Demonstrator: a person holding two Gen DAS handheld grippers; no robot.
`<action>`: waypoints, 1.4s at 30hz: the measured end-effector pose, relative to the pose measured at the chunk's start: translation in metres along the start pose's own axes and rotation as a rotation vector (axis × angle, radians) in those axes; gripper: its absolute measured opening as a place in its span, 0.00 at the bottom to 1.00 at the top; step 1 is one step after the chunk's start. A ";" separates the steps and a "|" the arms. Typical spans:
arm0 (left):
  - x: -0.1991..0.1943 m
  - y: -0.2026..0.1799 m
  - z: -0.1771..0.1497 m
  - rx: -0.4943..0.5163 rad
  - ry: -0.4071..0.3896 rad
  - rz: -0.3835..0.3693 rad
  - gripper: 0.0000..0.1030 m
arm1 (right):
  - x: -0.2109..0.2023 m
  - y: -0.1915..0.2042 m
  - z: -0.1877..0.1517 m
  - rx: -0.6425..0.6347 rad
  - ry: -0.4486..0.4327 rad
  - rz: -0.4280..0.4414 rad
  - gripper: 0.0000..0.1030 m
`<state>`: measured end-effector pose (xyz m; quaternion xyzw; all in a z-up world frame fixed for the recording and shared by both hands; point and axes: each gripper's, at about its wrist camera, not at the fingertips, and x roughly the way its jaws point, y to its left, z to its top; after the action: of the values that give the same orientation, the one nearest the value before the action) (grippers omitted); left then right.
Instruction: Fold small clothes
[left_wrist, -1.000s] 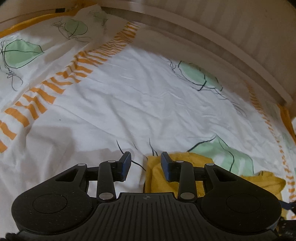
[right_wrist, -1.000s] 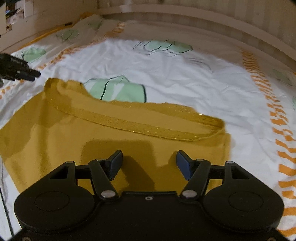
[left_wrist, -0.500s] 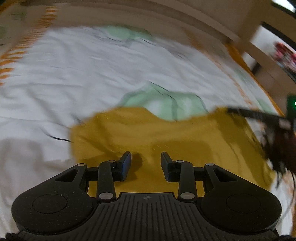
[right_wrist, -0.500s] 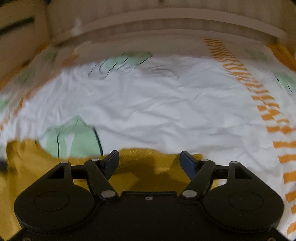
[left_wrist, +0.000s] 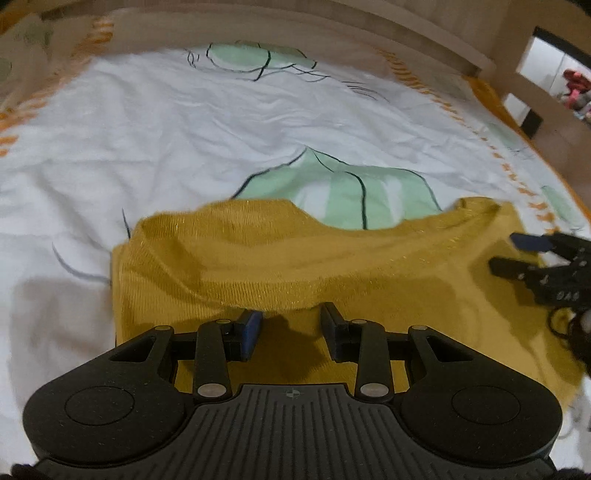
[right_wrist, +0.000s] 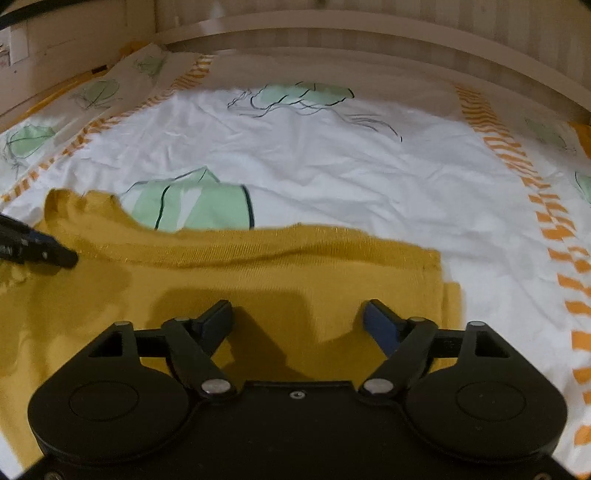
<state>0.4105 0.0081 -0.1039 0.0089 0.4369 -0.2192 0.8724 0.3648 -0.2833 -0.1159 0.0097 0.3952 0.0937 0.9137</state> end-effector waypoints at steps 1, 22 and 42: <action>0.003 -0.002 0.004 -0.001 -0.013 0.015 0.33 | 0.004 0.000 0.005 0.013 -0.001 -0.003 0.80; -0.044 0.021 0.026 -0.253 -0.056 0.110 0.37 | -0.020 -0.032 0.015 0.153 -0.041 0.006 0.79; -0.075 -0.039 -0.081 -0.124 0.118 0.137 0.44 | -0.079 -0.036 -0.081 0.176 0.072 -0.009 0.85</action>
<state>0.2949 0.0173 -0.0897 -0.0025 0.4988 -0.1307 0.8568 0.2593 -0.3371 -0.1177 0.0848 0.4346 0.0546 0.8950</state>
